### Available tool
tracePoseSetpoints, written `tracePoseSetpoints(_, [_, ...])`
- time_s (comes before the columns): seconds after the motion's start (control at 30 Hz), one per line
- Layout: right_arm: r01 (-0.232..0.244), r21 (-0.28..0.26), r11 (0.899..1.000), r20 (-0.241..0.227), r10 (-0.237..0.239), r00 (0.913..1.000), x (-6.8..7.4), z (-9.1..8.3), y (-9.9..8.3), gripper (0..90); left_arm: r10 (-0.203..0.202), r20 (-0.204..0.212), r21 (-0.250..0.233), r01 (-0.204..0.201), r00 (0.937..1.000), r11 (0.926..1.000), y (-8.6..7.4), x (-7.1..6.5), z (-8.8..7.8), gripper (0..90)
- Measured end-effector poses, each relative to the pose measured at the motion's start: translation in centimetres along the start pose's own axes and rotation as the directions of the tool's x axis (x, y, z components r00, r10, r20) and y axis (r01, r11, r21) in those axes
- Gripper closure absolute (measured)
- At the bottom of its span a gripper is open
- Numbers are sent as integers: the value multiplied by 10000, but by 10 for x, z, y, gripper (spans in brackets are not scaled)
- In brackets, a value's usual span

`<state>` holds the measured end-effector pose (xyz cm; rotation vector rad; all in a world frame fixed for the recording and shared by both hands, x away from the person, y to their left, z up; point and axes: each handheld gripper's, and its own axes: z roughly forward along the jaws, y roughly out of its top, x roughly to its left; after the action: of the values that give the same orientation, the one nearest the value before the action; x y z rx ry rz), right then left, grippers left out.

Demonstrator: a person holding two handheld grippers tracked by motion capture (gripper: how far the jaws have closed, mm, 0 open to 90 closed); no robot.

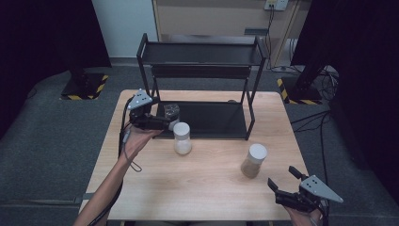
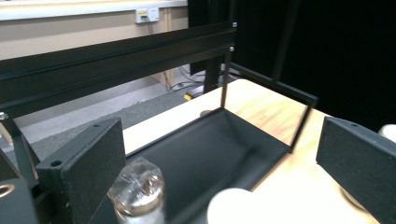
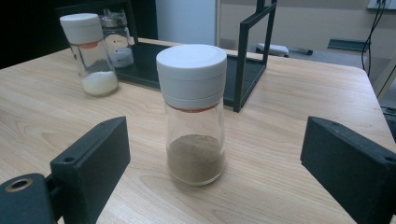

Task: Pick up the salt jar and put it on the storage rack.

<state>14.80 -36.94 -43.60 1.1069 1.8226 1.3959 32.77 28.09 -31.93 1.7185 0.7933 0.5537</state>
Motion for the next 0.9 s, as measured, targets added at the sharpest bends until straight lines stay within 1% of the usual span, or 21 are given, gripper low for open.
tracePoseSetpoints(0.03, [7,-5,10000,-3,-7,10000,0,0,0,81,74,39,-35,-74,10000,10000,-2,-2,-8,4])
tracePoseSetpoints(0.07, [7,-5,10000,-3,-7,10000,0,0,0,81,74,39,-35,-74,10000,10000,-2,-2,-8,4])
tracePoseSetpoints(0.1, [9,-30,10000,-9,-9,10000,0,0,0,82,119,111,-121,-118,9999,9999,-5,-3,-17,3])
tracePoseSetpoints(0.13, [9,-30,10000,-9,-9,10000,0,0,0,82,119,111,-121,-118,9999,9999,-5,-3,-17,3])
tracePoseSetpoints(0.17, [11,-38,10000,-8,-11,10000,0,0,0,82,44,206,-260,-38,9998,9997,-9,-2,-26,3])
tracePoseSetpoints(0.2, [11,-38,10000,-8,-11,10000,0,0,0,82,44,206,-260,-38,9998,9997,-9,-2,-26,3])
tracePoseSetpoints(0.23, [3,-19,10000,0,-3,10000,0,0,0,82,83,308,-291,-74,9995,9995,-13,-2,-34,3])
tracePoseSetpoints(0.27, [3,-19,10000,0,-3,10000,0,0,0,82,83,308,-291,-74,9995,9995,-13,-2,-34,3])
tracePoseSetpoints(0.3, [-3,-22,10000,-3,3,10000,0,0,0,82,121,382,-312,-109,9992,9995,-16,-3,-43,3])
tracePoseSetpoints(0.33, [-3,-22,10000,-3,3,10000,0,0,0,82,121,382,-312,-109,9992,9995,-16,-3,-43,3])
tracePoseSetpoints(0.37, [-4,-27,10000,-4,4,10000,0,0,0,82,71,510,-348,-53,9987,9994,-21,-2,-51,3])
tracePoseSetpoints(0.4, [-4,-27,10000,-4,4,10000,0,0,0,82,71,510,-348,-53,9987,9994,-21,-2,-51,3])
tracePoseSetpoints(0.43, [-6,-21,10000,-3,6,10000,0,0,0,82,-44,684,-421,73,9976,9991,-27,0,-59,3])
tracePoseSetpoints(0.47, [-6,-21,10000,-3,6,10000,0,0,0,82,-44,684,-421,73,9976,9991,-27,0,-59,3])
tracePoseSetpoints(0.5, [-13,-18,10000,-1,13,10000,0,0,0,82,-32,720,-378,59,9974,9993,-32,-1,-65,3])
tracePoseSetpoints(0.53, [-13,-18,10000,-1,13,10000,0,0,0,82,-32,720,-378,59,9974,9993,-32,-1,-65,3])
tracePoseSetpoints(0.57, [-2,-19,10000,-4,2,10000,0,0,0,82,-127,711,-331,151,9974,9993,-38,-3,-72,3])
tracePoseSetpoints(0.6, [-2,-19,10000,-4,2,10000,0,0,0,82,-127,711,-331,151,9974,9993,-38,-3,-72,3])
tracePoseSetpoints(0.67, [2,-25,10000,0,-2,10000,0,-1,0,82,-122,680,-350,146,9976,9993,-47,-5,-79,3])
tracePoseSetpoints(0.77, [16,-35,10000,-24,-16,10000,0,-1,0,82,-107,462,-240,119,9989,9996,-59,-9,-89,3])
tracePoseSetpoints(0.9, [35,-37,10000,-28,-35,10000,0,0,0,82,-294,349,-245,303,9990,9992,-74,-10,-102,3])
